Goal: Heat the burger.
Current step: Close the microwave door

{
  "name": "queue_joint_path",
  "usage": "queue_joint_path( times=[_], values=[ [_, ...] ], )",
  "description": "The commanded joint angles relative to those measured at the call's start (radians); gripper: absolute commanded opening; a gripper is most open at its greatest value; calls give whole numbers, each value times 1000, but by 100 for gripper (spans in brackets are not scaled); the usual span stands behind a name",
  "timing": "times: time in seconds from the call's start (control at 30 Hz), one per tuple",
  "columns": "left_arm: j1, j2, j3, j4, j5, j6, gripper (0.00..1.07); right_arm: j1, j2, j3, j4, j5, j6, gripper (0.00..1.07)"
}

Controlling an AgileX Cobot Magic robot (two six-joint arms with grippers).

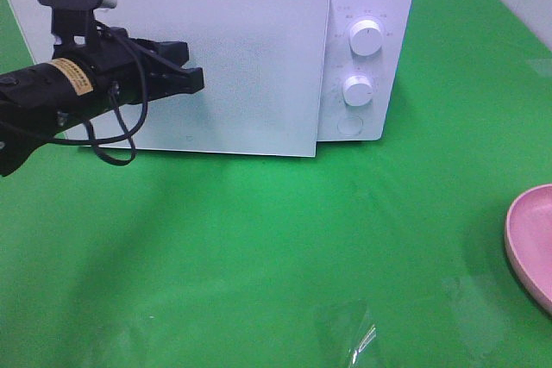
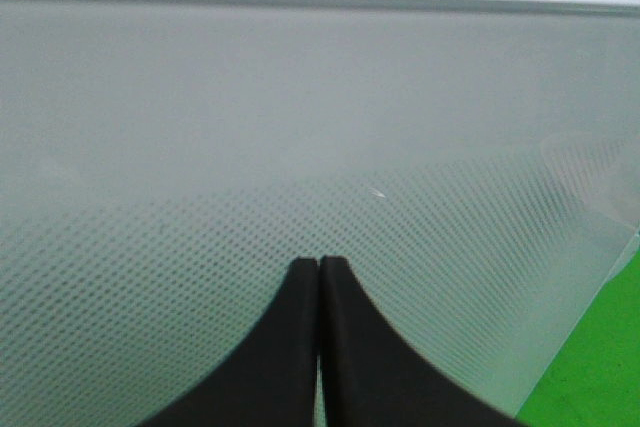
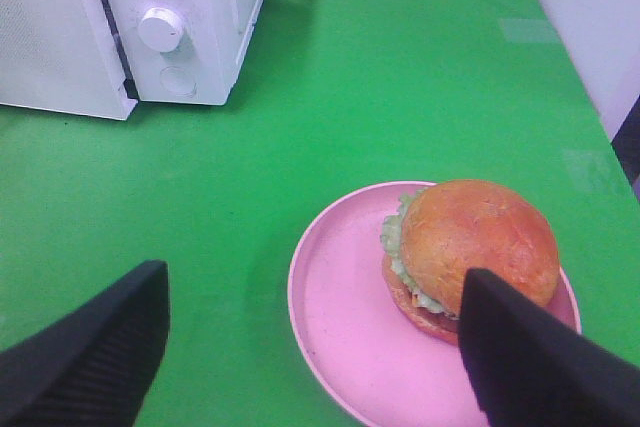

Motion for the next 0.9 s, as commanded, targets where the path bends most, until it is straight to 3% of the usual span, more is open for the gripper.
queue_joint_path(
  times=[0.03,0.33,0.9],
  values=[
    [-29,27,-71,-30,30,7,0,-5,-26,2,1,-10,-3,76],
    [-80,96,-209,-79,114,51,0,-5,-26,2,0,-10,-1,76],
    [-112,198,-395,-116,196,51,0,-5,-26,2,0,-10,-1,76]
  ],
)
